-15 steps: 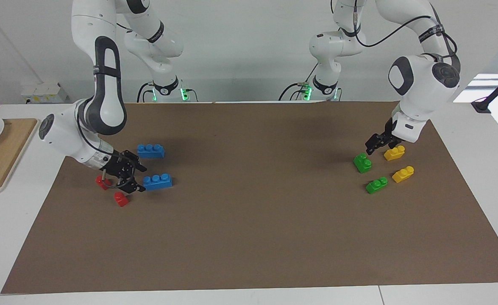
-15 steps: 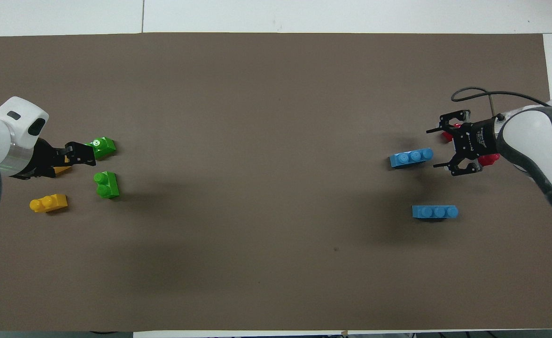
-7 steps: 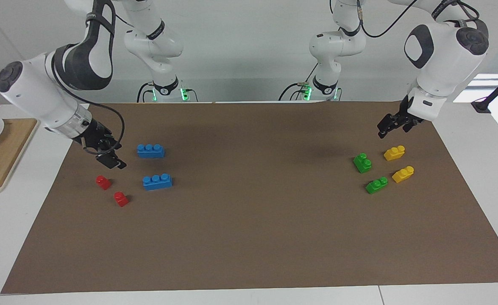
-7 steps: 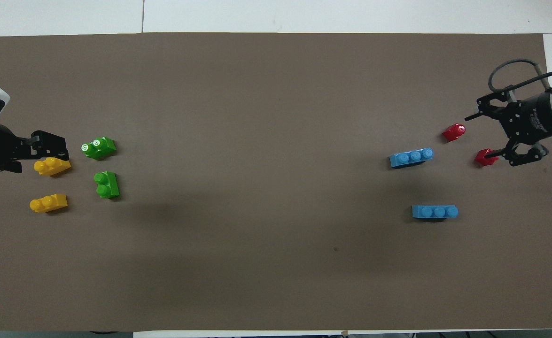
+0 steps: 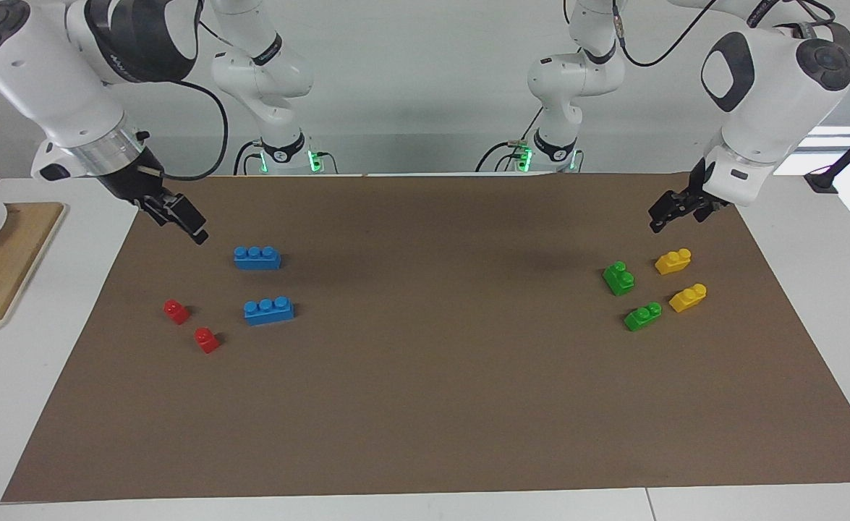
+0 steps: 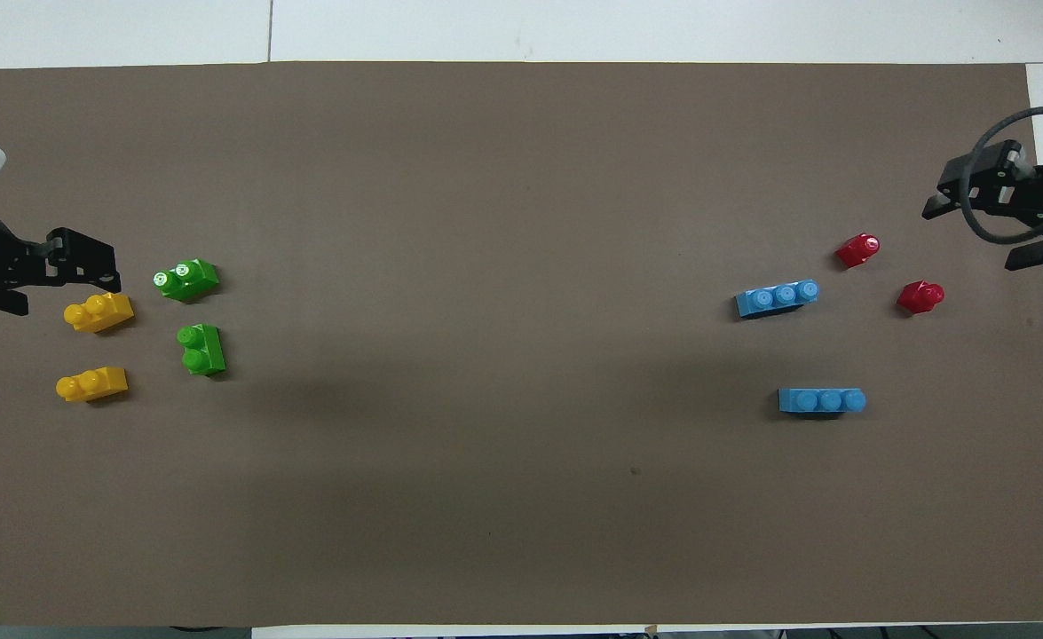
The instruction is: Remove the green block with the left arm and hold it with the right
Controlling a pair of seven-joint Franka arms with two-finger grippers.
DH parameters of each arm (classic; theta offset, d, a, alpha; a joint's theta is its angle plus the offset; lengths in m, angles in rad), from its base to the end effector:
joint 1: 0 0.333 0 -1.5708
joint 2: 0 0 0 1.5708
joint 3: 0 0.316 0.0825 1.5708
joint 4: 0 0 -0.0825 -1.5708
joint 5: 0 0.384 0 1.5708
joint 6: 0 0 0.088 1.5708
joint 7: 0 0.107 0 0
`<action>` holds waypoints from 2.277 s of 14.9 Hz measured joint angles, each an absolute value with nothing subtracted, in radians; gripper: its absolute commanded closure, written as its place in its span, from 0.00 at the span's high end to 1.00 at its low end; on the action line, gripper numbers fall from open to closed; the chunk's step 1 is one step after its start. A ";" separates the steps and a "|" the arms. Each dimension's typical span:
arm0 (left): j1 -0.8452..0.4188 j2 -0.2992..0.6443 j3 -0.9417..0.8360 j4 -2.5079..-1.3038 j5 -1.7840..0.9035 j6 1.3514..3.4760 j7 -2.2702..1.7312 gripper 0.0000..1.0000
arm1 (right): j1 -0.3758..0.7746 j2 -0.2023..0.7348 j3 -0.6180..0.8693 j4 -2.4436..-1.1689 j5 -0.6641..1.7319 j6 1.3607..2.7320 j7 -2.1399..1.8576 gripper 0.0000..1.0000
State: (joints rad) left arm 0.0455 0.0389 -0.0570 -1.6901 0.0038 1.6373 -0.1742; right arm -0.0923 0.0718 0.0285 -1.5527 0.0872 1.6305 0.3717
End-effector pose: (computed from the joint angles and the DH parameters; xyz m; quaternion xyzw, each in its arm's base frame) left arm 0.5647 -0.0056 0.5520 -0.9957 -0.0809 0.0455 0.0050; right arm 0.5808 -0.0288 0.5980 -0.9749 0.2183 0.0039 0.0445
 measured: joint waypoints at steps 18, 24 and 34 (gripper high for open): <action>0.017 0.011 -0.065 -1.645 0.004 1.629 -0.174 1.00 | -0.086 0.060 0.042 -1.527 -0.006 1.597 0.060 0.98; 0.021 0.010 -0.057 -1.642 0.008 1.621 -0.122 1.00 | -0.086 0.060 0.044 -1.527 -0.006 1.596 0.060 1.00; 0.029 0.010 -0.057 -1.630 0.008 1.621 -0.090 1.00 | -0.086 0.060 0.045 -1.527 -0.006 1.596 0.060 1.00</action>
